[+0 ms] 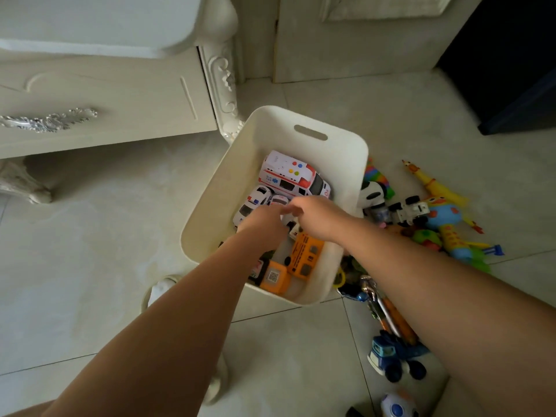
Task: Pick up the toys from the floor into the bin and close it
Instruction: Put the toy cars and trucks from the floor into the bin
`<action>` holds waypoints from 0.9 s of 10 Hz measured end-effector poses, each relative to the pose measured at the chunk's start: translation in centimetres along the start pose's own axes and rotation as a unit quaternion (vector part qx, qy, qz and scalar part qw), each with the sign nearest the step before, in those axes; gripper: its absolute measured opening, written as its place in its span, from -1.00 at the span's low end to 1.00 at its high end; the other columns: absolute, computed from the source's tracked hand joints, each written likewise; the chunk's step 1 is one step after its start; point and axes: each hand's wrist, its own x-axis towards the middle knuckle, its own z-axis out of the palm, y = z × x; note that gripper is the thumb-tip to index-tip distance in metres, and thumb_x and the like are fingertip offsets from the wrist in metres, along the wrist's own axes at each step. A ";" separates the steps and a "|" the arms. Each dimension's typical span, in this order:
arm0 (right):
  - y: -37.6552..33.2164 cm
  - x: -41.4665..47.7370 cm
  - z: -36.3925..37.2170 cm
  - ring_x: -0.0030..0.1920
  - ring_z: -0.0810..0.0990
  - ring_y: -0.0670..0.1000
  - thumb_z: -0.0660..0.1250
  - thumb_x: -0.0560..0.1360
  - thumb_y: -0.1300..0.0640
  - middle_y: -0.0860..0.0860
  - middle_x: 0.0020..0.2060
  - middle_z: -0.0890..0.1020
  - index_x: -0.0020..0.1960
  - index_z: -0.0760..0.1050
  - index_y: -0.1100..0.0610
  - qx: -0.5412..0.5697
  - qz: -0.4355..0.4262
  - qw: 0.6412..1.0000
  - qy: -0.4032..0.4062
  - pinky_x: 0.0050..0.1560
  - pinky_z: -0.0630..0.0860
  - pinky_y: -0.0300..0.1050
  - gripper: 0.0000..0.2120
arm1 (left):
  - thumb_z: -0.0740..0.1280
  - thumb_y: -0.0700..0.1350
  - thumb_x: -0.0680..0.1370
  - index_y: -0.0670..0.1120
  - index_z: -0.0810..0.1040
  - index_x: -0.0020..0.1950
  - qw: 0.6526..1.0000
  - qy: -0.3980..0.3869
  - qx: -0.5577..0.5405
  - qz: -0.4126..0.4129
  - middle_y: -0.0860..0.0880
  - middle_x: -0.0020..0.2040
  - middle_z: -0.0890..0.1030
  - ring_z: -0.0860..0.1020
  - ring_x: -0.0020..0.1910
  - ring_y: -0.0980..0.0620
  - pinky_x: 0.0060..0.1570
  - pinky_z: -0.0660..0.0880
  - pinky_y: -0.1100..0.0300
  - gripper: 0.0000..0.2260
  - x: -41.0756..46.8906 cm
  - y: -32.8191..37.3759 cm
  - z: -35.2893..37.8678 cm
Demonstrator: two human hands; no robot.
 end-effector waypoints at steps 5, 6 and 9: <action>13.4 -20.7 2.0 -0.32 0.57 -0.02 0.17 0.55 0.35 0.05 -0.33 0.61 -0.23 0.55 0.15 0.511 0.213 0.824 0.123 -0.28 0.59 -0.18 -0.73 | 0.21 -0.09 0.61 -0.13 0.43 0.33 0.966 -0.079 -0.018 0.244 -0.11 0.21 0.55 0.51 0.20 -0.08 0.13 0.37 0.18 -0.70 -11.7 15.9 10.6; 16.3 -22.3 6.0 -0.39 0.51 -0.05 0.20 0.55 0.30 0.04 -0.35 0.59 -0.10 0.55 0.19 0.463 0.294 0.834 0.056 -0.34 0.48 -0.23 -0.84 | 0.21 -0.09 0.61 -0.12 0.43 0.36 0.971 -0.143 0.016 0.192 -0.13 0.30 0.51 0.48 0.27 -0.09 0.21 0.37 0.15 -0.68 -12.0 14.3 14.5; 20.1 -24.9 17.7 0.33 0.44 0.11 0.28 0.55 -0.01 0.14 0.37 0.41 0.42 0.31 0.22 0.173 0.425 0.881 -0.117 0.21 0.42 -0.14 -0.48 | 0.42 -0.03 0.48 -0.06 0.29 0.47 0.917 -0.335 0.182 0.119 -0.15 0.36 0.37 0.40 0.33 -0.13 0.28 0.40 0.09 -0.40 -14.9 8.6 25.9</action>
